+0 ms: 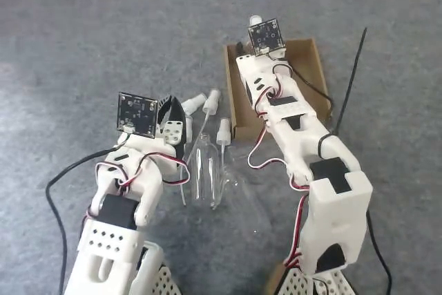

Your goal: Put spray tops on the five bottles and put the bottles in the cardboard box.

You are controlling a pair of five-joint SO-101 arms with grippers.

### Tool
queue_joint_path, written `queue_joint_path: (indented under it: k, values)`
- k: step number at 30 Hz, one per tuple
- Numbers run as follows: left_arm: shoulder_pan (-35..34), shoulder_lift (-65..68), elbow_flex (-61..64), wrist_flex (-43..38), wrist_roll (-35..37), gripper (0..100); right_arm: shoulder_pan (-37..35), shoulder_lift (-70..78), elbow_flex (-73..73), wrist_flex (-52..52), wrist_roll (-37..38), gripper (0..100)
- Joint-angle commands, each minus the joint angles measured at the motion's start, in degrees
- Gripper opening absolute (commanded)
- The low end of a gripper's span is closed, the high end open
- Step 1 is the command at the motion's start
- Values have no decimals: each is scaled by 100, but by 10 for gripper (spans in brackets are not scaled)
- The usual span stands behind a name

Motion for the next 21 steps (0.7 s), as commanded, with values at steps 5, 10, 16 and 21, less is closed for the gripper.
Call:
queue_joint_path:
  k: [5,10,16,21]
  values:
    - [-18,-53,-66,-132,-44,12,-48,-163,-44,-101,62,128]
    - [-18,-53,-66,-132,-44,12,-48,-171,-44,-101,62,139]
    - [-9,-53,-66,-141,-44,12,-48,-163,-44,-101,62,255]
    - [0,-53,-66,-141,-44,12,-84,-171,-62,-101,62,261]
